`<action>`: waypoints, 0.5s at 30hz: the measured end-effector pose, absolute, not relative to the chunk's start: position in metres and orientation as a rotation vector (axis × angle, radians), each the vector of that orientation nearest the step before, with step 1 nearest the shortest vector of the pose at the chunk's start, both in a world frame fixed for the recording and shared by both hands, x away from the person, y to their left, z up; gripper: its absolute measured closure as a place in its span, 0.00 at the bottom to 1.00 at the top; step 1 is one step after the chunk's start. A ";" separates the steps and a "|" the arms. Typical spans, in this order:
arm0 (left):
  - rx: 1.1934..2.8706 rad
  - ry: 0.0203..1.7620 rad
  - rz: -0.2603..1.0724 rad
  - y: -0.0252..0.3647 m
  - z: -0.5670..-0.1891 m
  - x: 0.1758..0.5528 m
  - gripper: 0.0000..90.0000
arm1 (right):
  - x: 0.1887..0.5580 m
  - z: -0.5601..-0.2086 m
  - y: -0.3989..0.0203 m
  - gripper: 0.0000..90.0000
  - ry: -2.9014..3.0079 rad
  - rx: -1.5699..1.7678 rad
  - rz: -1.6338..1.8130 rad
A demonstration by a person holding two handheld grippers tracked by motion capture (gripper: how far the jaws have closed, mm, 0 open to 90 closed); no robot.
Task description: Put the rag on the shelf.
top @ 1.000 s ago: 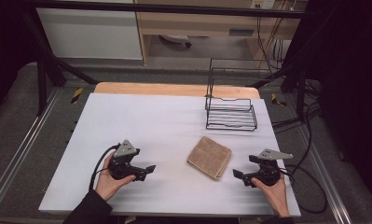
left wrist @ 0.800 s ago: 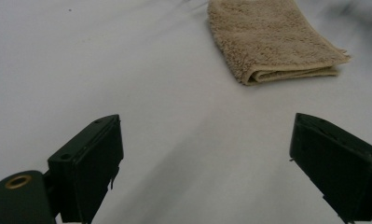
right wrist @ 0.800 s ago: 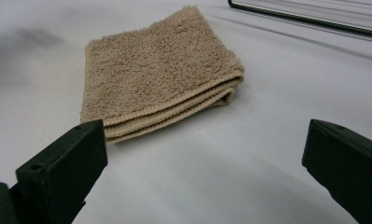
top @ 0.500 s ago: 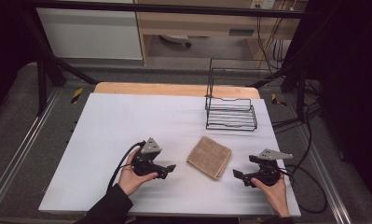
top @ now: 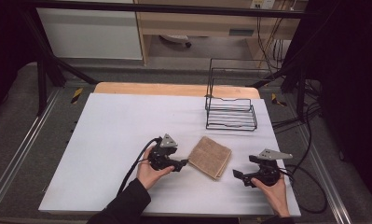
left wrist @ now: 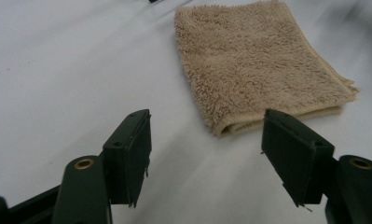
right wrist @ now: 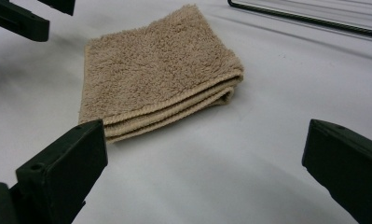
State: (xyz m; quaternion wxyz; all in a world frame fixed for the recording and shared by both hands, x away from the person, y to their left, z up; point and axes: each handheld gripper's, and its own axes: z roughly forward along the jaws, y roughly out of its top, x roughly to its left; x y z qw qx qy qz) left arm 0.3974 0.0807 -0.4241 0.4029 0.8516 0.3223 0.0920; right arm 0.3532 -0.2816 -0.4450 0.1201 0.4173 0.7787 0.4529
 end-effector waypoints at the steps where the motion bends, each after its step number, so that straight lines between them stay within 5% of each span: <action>1: 2.155 0.817 0.234 0.078 -0.425 0.399 0.38 | 0.353 -0.445 -0.282 0.01 2.275 1.219 1.323; 15: 2.211 0.837 0.166 0.051 -0.440 0.414 0.59 | 0.353 -0.445 -0.281 0.01 2.275 1.219 1.319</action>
